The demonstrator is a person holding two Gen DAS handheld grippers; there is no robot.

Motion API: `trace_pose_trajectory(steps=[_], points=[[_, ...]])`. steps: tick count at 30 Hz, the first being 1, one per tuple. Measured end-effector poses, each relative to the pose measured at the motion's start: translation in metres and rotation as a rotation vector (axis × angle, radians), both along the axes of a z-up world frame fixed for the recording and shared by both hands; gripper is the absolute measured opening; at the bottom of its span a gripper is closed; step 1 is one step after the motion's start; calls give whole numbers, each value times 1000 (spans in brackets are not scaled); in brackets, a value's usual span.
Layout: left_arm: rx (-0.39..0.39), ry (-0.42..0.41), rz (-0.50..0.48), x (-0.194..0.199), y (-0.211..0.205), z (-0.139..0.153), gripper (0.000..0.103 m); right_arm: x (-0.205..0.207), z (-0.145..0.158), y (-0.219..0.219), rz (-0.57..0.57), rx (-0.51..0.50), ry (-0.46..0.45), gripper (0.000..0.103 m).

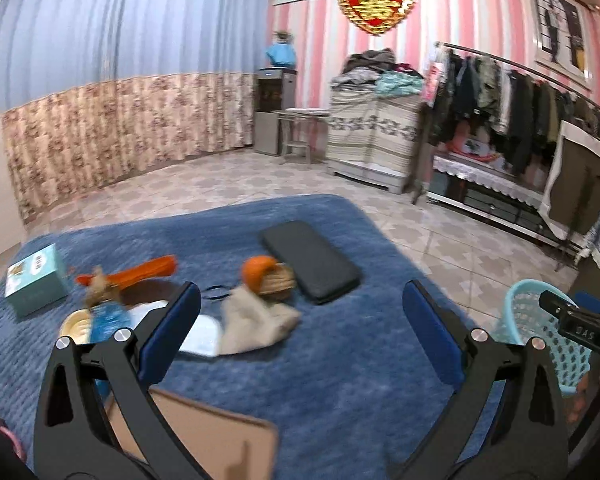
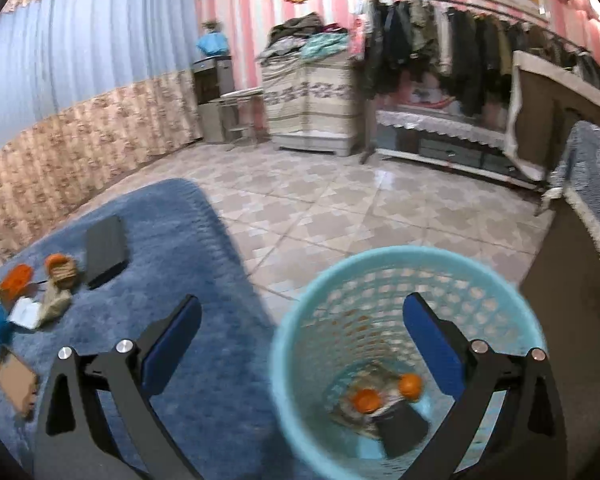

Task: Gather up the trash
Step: 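Move both open tools back over the bed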

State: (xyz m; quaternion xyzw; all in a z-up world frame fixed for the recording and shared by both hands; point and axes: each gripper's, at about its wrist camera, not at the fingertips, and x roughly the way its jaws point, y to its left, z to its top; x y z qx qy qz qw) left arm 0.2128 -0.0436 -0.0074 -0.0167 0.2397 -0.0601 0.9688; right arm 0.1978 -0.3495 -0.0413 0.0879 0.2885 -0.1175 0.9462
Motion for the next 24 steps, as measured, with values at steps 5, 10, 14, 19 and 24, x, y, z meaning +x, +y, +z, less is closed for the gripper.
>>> trace_pose_trajectory(steps=[5, 10, 14, 19, 24], points=[[-20, 24, 70, -6, 43, -4, 97, 8, -4, 40, 118, 49, -9, 99], [11, 22, 119, -18, 75, -7, 97, 15, -8, 80, 199, 30, -10, 99], [26, 26, 156, -30, 92, -14, 97, 18, -13, 105, 236, -8, 12, 99], [46, 80, 190, -39, 120, -29, 97, 21, -17, 118, 206, -52, 50, 99], [60, 135, 228, -42, 144, -47, 97, 24, -20, 124, 159, -60, 73, 99]])
